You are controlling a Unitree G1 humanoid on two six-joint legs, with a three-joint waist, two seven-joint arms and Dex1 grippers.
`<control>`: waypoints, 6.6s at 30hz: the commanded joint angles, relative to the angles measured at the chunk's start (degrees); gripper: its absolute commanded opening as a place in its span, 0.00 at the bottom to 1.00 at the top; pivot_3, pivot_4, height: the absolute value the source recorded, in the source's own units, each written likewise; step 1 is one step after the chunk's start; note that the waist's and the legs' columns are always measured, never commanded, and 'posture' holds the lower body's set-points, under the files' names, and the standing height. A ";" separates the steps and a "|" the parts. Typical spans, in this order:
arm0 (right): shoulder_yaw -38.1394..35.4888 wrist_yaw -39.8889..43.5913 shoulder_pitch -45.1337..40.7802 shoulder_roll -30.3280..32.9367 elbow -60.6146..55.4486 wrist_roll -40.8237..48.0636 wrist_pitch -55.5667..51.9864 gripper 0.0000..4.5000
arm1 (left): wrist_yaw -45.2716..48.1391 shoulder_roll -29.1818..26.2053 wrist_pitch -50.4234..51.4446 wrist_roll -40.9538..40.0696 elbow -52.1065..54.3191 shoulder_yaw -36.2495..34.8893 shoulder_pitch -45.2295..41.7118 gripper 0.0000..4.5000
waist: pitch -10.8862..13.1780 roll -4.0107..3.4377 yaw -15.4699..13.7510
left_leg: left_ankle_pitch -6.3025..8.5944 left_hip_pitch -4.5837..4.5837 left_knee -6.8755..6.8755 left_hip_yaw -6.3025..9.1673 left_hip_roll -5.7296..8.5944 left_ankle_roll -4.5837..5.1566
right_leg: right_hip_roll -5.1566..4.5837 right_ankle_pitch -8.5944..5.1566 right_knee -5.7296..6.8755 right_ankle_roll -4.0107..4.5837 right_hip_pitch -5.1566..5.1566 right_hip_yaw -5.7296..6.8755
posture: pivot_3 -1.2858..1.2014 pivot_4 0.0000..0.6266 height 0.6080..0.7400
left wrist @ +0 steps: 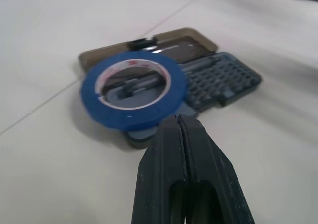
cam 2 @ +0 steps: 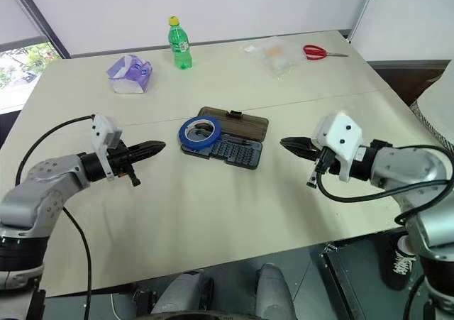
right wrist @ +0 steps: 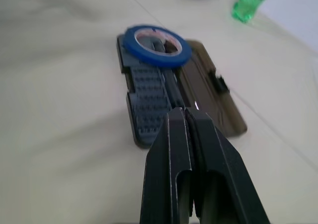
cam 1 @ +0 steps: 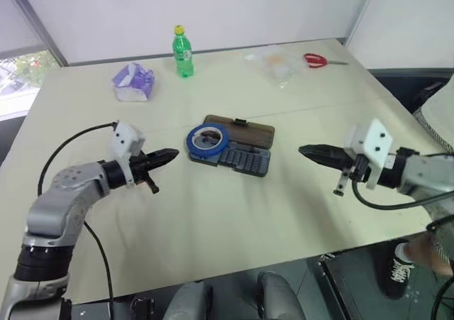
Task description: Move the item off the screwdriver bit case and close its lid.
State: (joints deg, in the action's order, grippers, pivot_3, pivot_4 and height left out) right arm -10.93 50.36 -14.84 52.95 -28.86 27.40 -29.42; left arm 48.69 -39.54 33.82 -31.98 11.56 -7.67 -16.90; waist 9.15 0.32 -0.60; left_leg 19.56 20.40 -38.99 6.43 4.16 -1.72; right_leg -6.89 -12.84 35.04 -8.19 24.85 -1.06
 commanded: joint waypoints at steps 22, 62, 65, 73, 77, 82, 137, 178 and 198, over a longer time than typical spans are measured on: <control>3.23 0.52 -4.65 -1.31 1.91 -1.86 1.68 0.01 | -1.16 1.40 2.49 -1.08 -1.29 -0.17 -3.55 0.00 | 0.08 0.10 -0.09 | -0.01 0.07 -0.01 0.00 0.00 -0.02 | -0.03 0.00 -0.01 -0.01 0.06 -0.01 | 0.52 0.24 1.00; 2.00 -9.05 2.58 -6.98 -3.80 -6.12 2.84 0.00 | 16.49 17.28 -37.25 28.76 -65.72 18.84 -39.12 0.99 | 0.14 0.20 -0.05 | -0.02 0.17 -0.14 -0.18 0.11 -0.02 | -0.03 0.02 0.05 -0.03 0.05 0.12 | 0.52 0.24 1.00; 2.24 -9.19 2.40 -7.08 -3.60 -6.22 2.92 0.00 | 16.46 17.39 -37.45 28.94 -66.31 18.55 -39.25 0.99 | 0.14 0.20 -0.04 | -0.02 0.15 -0.14 -0.18 0.10 -0.02 | -0.03 0.02 0.07 -0.03 0.05 0.12 | 0.52 0.24 1.00; 2.88 -9.07 1.77 -7.12 -2.82 -6.50 3.42 0.00 | 16.92 16.78 -36.67 28.65 -65.06 17.32 -38.05 0.59 | 0.14 0.20 -0.02 | -0.02 0.15 -0.15 -0.19 0.10 -0.02 | -0.03 0.02 0.07 -0.03 0.05 0.11 | 0.52 0.24 1.00; 3.30 -8.99 1.35 -7.23 -2.54 -6.62 3.52 0.00 | 17.47 16.39 -35.52 28.21 -63.82 16.43 -37.50 0.14 | 0.14 0.20 -0.03 | -0.02 0.16 -0.15 -0.18 0.10 -0.02 | -0.03 0.02 0.07 -0.04 0.06 0.12 | 0.52 0.24 1.00; 3.52 -8.73 1.12 -7.20 -2.38 -6.52 3.47 0.00 | 17.71 16.14 -35.06 28.35 -62.77 16.19 -36.76 0.10 | 0.14 0.20 -0.04 | -0.02 0.16 -0.15 -0.18 0.10 -0.02 | -0.03 0.02 0.07 -0.04 0.06 0.12 | 0.52 0.24 1.00; 10.17 -5.17 -2.98 -11.09 2.52 -7.85 5.35 0.00 | -48.89 8.95 -8.11 22.20 -25.14 -21.77 -1.24 0.99 | 0.01 0.14 -0.25 | -0.05 0.06 -0.10 0.06 0.08 -0.09 | -0.15 0.03 0.21 -0.04 0.14 0.05 | 0.52 0.24 1.00; 14.54 -39.57 -52.60 -40.67 79.26 -24.70 -12.95 0.99 | -8.63 11.19 -6.60 9.50 -7.37 3.16 -3.66 1.00 | 0.06 0.11 3.85 | -0.08 0.53 0.02 0.09 0.10 -0.15 | -0.14 0.05 0.30 0.00 0.63 0.07 | 0.52 0.24 1.00; 14.09 -38.15 -53.52 -42.45 83.81 -26.89 -11.10 0.01 | -10.64 10.81 -8.21 10.98 -7.19 2.49 -3.31 1.00 | 0.00 0.08 4.53 | -0.08 0.53 -0.06 0.19 0.14 -0.15 | -0.18 0.05 0.35 0.00 0.57 0.09 | 0.52 0.24 1.00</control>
State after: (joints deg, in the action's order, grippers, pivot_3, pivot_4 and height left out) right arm 2.90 12.17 -68.61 10.19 54.33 1.39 -39.80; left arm 38.36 -27.92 27.00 -21.45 3.43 -3.56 -19.07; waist 9.16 0.39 3.93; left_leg 19.48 20.93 -39.05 6.62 4.29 -1.87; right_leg -7.07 -12.80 35.41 -8.19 25.43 -0.97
